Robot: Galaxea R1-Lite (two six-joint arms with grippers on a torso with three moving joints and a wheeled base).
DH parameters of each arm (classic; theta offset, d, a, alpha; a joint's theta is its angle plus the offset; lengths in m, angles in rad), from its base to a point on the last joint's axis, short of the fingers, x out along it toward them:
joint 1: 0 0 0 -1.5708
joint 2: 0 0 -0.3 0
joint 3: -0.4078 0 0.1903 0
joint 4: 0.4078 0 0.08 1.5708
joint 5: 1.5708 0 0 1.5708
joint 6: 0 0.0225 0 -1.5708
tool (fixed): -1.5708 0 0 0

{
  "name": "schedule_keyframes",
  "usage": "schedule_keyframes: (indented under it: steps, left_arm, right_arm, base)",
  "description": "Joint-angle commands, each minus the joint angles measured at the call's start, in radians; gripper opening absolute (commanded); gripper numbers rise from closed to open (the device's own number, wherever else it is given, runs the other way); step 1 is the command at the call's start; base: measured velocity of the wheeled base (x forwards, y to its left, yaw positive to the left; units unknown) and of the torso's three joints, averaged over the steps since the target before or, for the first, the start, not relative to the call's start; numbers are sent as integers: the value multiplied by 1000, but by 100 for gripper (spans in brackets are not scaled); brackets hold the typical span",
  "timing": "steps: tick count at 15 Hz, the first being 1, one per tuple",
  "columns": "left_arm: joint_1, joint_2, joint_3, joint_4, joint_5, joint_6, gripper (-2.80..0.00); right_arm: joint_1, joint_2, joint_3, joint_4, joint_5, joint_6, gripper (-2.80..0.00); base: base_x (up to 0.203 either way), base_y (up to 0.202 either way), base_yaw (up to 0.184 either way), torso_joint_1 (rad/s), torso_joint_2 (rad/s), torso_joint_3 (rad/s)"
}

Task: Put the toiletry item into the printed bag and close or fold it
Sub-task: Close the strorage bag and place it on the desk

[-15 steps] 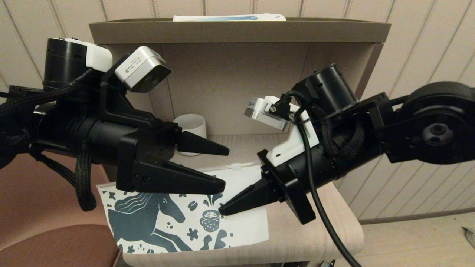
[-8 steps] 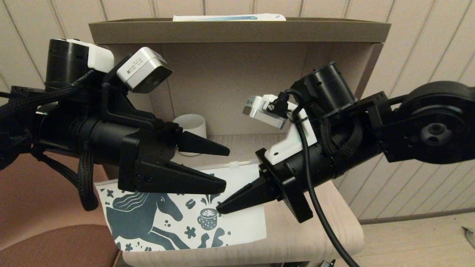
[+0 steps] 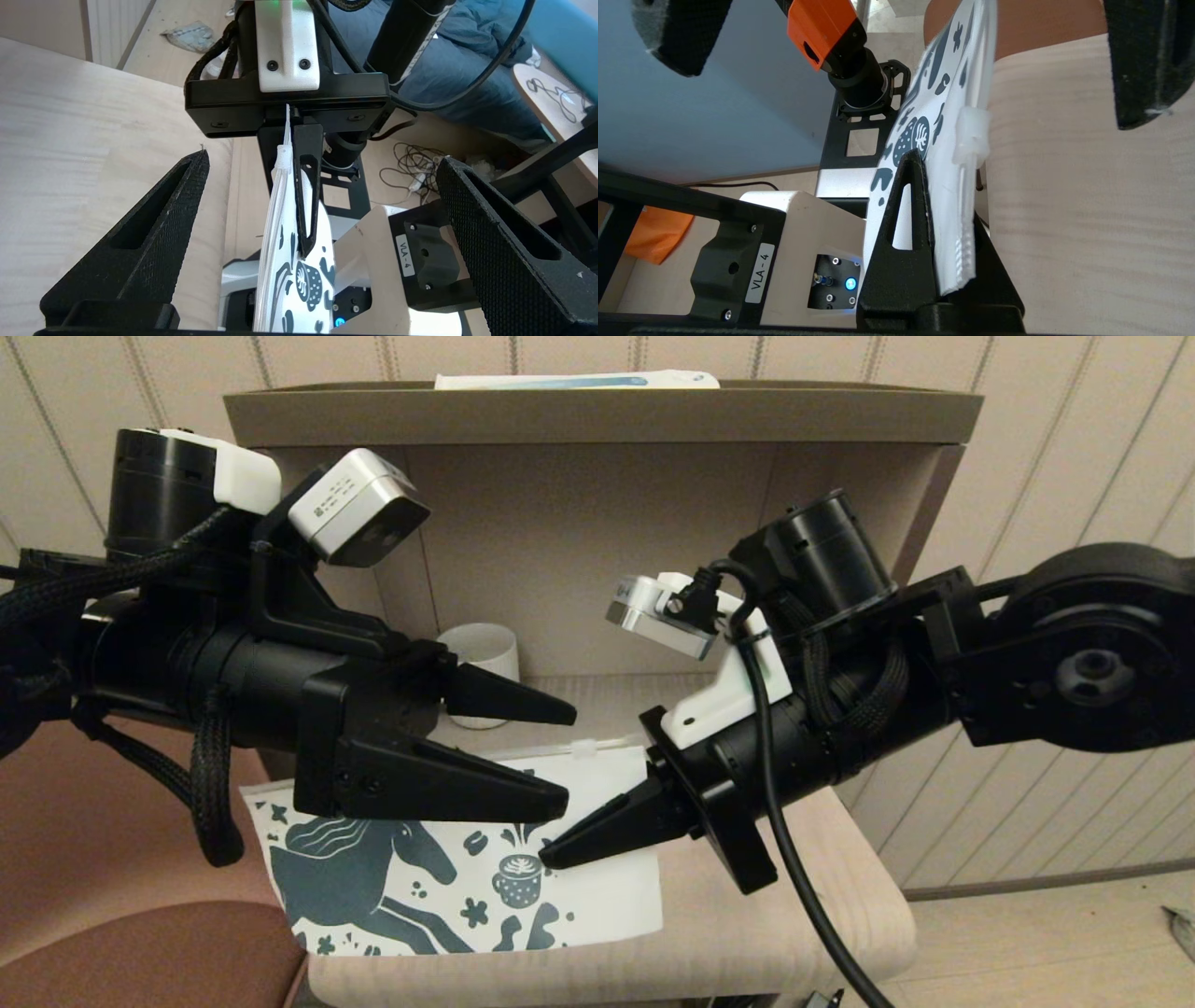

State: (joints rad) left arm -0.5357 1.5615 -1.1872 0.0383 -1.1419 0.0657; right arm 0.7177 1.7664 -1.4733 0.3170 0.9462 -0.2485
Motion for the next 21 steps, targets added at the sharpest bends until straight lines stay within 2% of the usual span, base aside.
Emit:
schedule_keyframes:
  steps: [1, 6, 10, 11, 15, 21]
  left_arm:
    - [0, 0, -2, 0, -4, 0, 0]
    - [0, 3, -3, -3, -4, -1, 0]
    - [0, 0, 3, -3, 2, 2, 0]
    - [0, -1, 6, -3, 4, 3, -280]
    - [0, 2, -8, 3, 4, -3, -280]
    - [0, -1, -9, 0, 2, -10, -280]
  right_arm:
    - [-1, 4, 2, 1, 4, -2, -280]
    - [0, 5, 2, -16, -37, -2, -280]
    - [0, 13, -4, -19, -38, 3, -280]
    - [0, 12, -4, -19, -38, 0, -280]
    - [0, 10, 5, -44, -84, -1, -280]
    - [9, 1, -3, -45, -102, -1, -280]
  base:
    - [0, 0, 0, 0, 0, 0]
    - [0, 0, 0, 0, 0, 0]
    - [0, 0, 0, 0, 0, 0]
    - [0, 0, 0, 0, 0, 0]
    - [0, 0, 0, 0, 0, 0]
    - [0, 0, 0, 0, 0, 0]
